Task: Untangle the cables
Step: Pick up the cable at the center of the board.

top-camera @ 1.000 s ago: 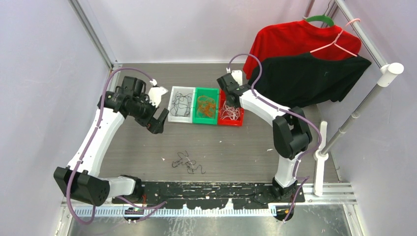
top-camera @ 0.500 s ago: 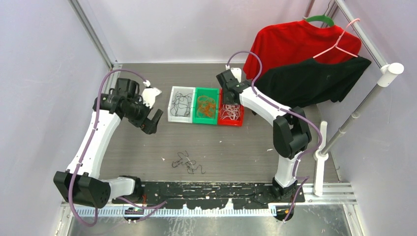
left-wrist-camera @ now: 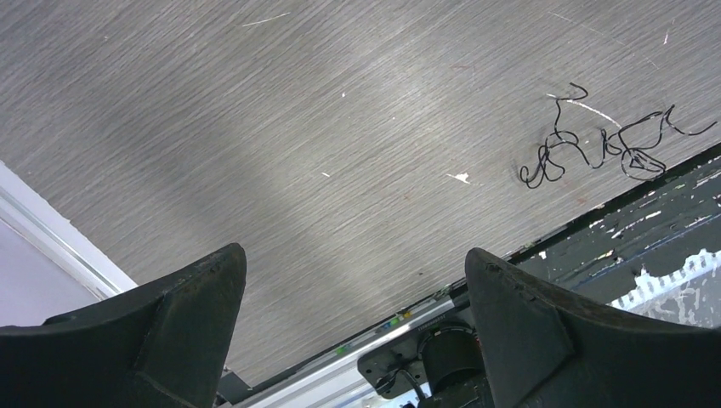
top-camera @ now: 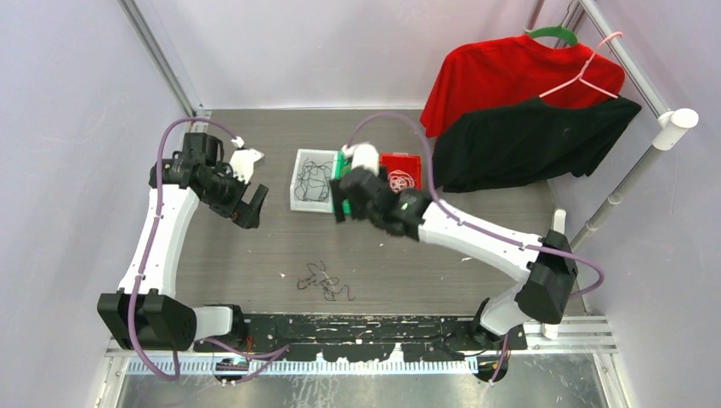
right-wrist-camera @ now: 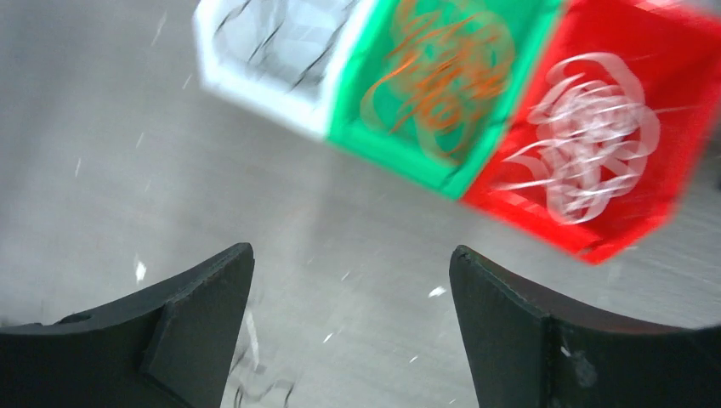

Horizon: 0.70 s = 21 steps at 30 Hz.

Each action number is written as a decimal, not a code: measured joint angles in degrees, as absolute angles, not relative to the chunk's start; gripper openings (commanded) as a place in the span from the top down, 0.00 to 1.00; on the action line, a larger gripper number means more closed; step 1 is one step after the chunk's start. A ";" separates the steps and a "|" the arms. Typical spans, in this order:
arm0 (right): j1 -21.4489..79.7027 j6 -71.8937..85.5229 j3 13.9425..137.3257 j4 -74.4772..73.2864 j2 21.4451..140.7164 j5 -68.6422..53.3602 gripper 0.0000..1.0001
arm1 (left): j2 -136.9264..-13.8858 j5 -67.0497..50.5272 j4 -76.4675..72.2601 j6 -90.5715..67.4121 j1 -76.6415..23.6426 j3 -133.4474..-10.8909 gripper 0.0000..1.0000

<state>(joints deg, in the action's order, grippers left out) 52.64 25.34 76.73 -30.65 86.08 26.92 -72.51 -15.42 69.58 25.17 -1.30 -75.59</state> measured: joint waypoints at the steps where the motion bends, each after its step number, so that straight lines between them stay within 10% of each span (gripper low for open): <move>1: 55.94 25.45 75.16 -29.74 85.86 26.70 0.08 | -72.71 -15.59 69.78 25.34 -1.06 -75.81 0.01; 21: 63.48 25.89 64.82 -21.47 101.45 9.56 0.35 | -72.14 -19.49 71.92 25.93 -0.67 -76.53 0.00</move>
